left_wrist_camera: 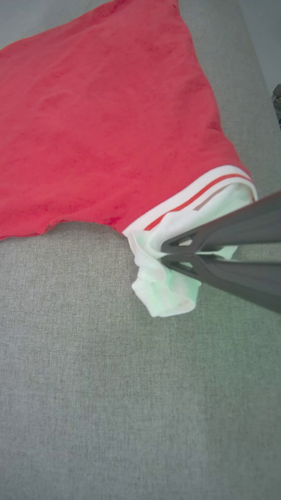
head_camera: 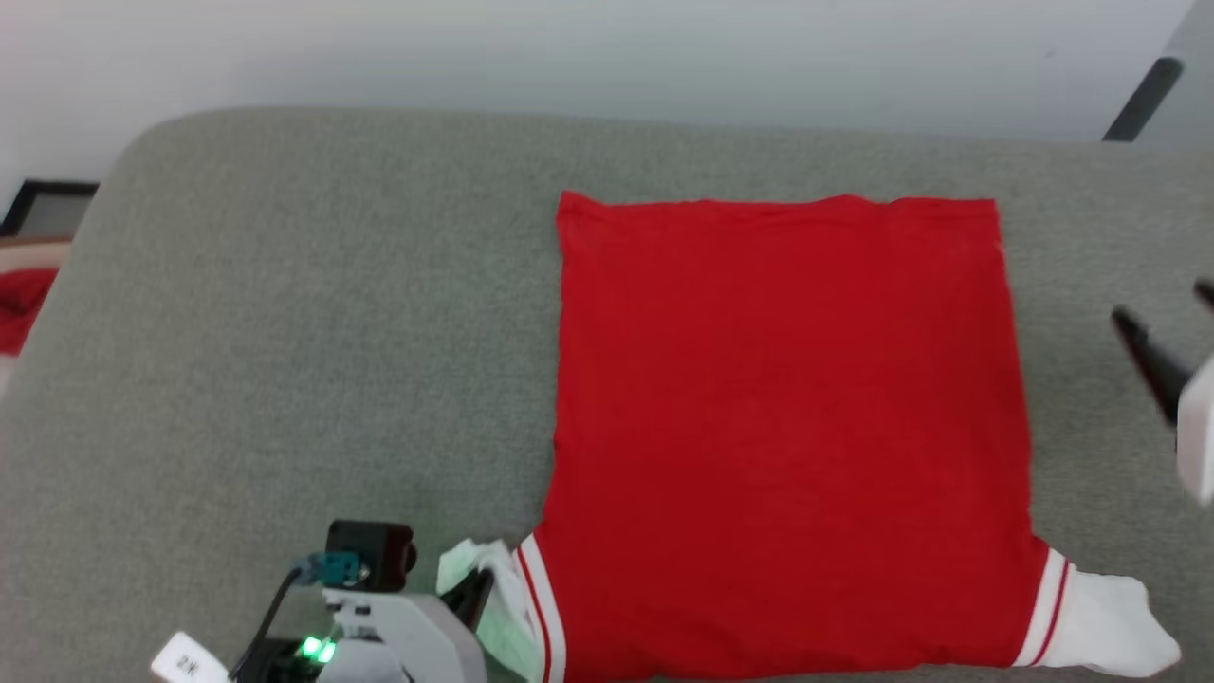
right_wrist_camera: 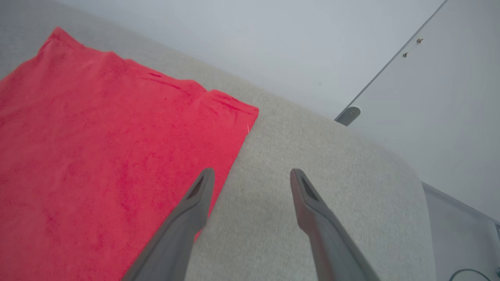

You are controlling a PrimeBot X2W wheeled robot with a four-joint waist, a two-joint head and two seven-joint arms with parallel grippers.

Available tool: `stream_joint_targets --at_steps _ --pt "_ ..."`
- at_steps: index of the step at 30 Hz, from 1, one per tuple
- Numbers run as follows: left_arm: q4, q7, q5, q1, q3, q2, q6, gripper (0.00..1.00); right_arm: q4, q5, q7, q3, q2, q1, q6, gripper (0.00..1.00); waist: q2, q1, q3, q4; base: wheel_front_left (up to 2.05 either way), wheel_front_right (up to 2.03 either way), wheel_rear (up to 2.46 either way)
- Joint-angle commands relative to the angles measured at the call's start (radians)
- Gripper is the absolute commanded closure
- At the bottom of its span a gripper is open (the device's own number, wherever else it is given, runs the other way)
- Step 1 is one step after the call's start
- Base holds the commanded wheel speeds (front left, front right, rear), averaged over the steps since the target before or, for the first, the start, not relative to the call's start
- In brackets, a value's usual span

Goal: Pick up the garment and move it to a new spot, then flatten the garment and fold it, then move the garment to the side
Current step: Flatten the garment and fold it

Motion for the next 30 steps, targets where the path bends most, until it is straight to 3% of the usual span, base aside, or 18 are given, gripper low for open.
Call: stream_joint_targets --at_steps 1,15,22,30 --pt "0.002 0.0 0.011 -0.018 -0.001 -0.004 -0.006 1.0 0.046 -0.015 -0.006 0.009 0.007 -0.046 -0.001 0.0 0.0 0.0 0.034 0.028 0.0 0.0 0.0" --pt "0.042 0.033 0.059 -0.14 -0.05 -0.07 -0.067 1.0 0.679 -0.06 -0.027 0.115 0.056 -0.499 -0.001 0.0 0.0 0.0 0.138 0.162 0.0 0.0 0.0" --pt "0.06 0.046 0.074 -0.181 -0.072 -0.101 -0.092 1.0 0.927 -0.087 -0.034 0.079 0.068 -0.61 -0.001 0.0 0.0 0.0 0.178 0.219 0.0 0.0 0.0" --pt "0.086 0.049 0.079 -0.205 -0.093 -0.137 -0.119 1.0 1.114 -0.121 -0.008 0.069 0.081 -0.655 -0.001 0.0 0.0 0.0 0.196 0.264 0.0 0.0 0.0"
